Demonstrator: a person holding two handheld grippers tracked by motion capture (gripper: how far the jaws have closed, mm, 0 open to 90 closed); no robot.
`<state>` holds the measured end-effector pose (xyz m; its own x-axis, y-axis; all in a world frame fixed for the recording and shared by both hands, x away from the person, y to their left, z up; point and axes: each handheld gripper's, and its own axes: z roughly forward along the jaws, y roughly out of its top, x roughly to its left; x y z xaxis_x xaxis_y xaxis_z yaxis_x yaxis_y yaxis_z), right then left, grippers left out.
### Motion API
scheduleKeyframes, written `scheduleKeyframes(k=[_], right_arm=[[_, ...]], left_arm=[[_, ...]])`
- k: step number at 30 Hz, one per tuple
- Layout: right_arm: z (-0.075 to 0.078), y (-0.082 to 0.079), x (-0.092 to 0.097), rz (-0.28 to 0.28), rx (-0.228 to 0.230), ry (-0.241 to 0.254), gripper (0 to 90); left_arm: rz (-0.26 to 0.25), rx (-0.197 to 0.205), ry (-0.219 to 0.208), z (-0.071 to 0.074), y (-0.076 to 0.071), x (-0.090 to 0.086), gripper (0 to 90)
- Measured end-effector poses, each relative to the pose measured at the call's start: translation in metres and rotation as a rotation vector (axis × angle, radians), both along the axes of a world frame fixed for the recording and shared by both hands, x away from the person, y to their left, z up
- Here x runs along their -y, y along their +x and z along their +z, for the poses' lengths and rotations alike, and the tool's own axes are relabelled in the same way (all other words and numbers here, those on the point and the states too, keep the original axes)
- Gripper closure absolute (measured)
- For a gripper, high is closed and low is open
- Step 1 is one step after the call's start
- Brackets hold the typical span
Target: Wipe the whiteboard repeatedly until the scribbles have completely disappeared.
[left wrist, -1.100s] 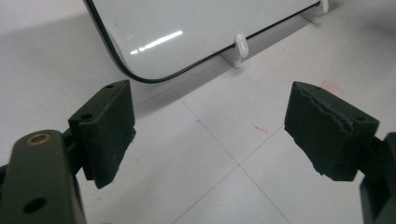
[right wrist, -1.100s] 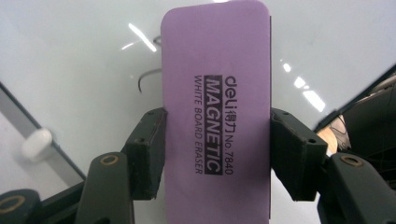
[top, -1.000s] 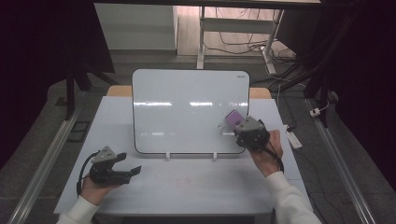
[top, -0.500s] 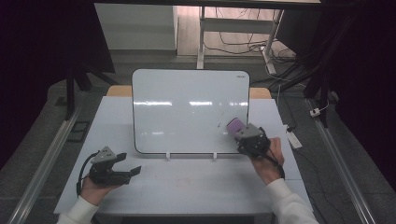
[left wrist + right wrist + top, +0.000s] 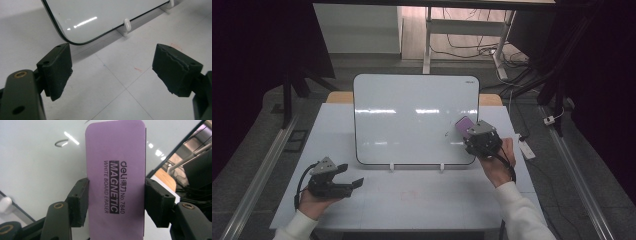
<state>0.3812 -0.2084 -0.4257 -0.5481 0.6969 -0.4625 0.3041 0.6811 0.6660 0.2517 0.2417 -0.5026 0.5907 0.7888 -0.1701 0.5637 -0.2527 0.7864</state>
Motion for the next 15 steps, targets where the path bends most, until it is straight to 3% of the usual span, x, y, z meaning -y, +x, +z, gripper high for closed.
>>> scheduleKeyframes(k=[6, 8, 12, 15], right_arm=[[-0.018, -0.016, -0.033, 0.108, -0.022, -0.117, 40.8], [-0.012, -0.011, -0.034, 0.103, -0.012, -0.102, 40.8], [0.012, 0.009, -0.025, 0.038, 0.02, -0.028, 40.8], [0.014, 0.011, -0.025, 0.036, 0.002, -0.027, 40.8]], left_arm=[[0.001, -0.001, 0.0, -0.001, 0.0, -0.001, 17.0], [-0.003, 0.002, 0.002, 0.0, -0.001, 0.0, 17.0], [-0.004, 0.0, 0.002, 0.0, 0.0, 0.0, 17.0], [0.0, -0.001, 0.001, -0.001, 0.0, -0.001, 17.0]])
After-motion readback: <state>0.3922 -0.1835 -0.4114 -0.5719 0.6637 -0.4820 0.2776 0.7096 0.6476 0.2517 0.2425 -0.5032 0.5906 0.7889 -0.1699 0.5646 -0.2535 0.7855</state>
